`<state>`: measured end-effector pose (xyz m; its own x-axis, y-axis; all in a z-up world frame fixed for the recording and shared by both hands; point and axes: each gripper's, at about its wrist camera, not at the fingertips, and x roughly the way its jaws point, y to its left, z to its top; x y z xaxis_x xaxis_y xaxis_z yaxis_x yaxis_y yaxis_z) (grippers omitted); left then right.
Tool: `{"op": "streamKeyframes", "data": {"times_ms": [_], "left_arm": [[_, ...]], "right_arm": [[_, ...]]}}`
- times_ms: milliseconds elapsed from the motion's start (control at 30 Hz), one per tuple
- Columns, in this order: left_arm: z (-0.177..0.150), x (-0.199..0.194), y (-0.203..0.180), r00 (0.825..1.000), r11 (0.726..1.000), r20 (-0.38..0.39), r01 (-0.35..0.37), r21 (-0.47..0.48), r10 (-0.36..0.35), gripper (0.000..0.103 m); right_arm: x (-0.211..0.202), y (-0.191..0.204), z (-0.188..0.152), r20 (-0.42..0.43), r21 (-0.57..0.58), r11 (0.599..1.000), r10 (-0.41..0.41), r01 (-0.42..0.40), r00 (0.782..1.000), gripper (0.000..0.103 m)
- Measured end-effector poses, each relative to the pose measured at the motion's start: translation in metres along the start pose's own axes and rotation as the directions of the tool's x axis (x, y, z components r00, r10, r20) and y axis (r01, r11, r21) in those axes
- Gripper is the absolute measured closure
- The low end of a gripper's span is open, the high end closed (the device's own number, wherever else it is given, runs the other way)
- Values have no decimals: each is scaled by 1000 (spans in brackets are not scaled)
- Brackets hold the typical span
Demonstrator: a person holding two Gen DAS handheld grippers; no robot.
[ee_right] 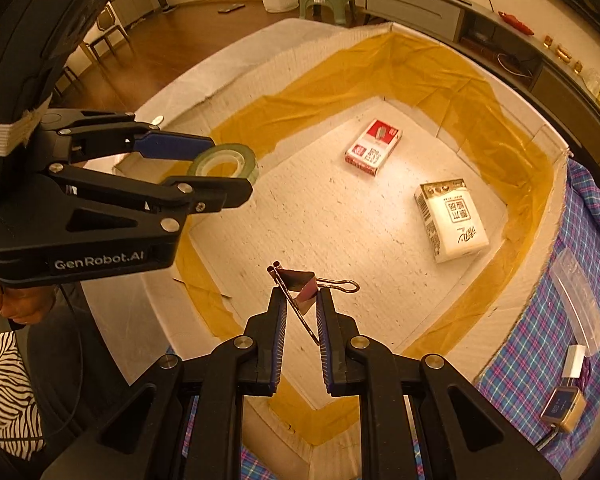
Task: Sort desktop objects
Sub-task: 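Open both tools to drop the tape roll and binder clip into the box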
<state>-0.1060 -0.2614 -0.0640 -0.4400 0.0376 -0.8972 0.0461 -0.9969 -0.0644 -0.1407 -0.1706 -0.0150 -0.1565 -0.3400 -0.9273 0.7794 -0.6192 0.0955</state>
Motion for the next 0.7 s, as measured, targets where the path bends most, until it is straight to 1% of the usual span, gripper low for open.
{"op": "streamKeyframes", "data": {"times_ms": [167,400,700], "left_arm": [[0,1,-2,1000,1000,4,-9,11,9,53],[0,2,-6,999,999,2,-35,26,35,52],[-2,-6,-8,998,998,9,-59,29,58,52]], "right_arm": [[4,-2,-1,-14,8,1000,4,-4,1000,86],[3,-5,-5,-13,26,1000,5,-5,1000,85],[-8,-5,-10,10,32,999,1,-1,1000,84]]}}
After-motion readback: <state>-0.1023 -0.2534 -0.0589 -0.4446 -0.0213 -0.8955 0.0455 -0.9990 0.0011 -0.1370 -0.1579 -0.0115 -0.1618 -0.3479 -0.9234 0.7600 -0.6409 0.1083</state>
